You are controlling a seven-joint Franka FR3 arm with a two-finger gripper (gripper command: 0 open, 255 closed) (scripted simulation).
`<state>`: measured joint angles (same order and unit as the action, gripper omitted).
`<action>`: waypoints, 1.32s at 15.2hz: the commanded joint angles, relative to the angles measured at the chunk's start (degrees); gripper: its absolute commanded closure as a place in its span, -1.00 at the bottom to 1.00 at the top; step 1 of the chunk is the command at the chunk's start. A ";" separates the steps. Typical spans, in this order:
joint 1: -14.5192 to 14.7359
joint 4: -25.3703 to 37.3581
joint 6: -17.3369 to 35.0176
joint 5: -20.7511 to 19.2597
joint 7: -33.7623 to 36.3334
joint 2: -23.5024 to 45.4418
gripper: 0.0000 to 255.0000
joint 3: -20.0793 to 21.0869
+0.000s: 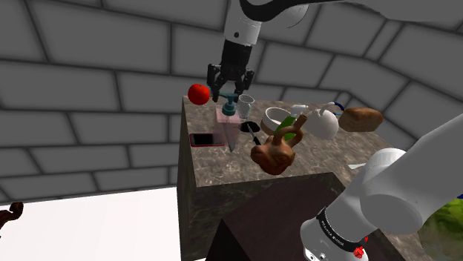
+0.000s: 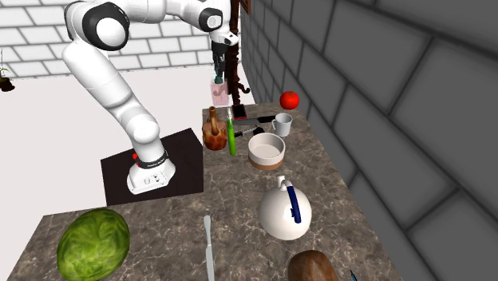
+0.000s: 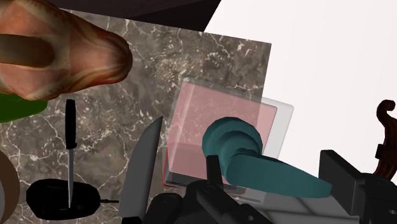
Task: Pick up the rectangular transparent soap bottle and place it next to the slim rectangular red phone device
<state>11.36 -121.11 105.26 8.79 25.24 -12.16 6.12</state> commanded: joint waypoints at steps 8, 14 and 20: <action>0.11 -5.46 6.97 0.27 -0.75 1.50 1.00 0.22; 0.20 -8.56 11.64 0.47 -1.23 3.10 1.00 0.38; 0.22 -9.27 12.82 0.52 -1.35 3.57 1.00 0.42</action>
<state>11.58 -130.36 118.04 9.31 23.90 -8.59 6.55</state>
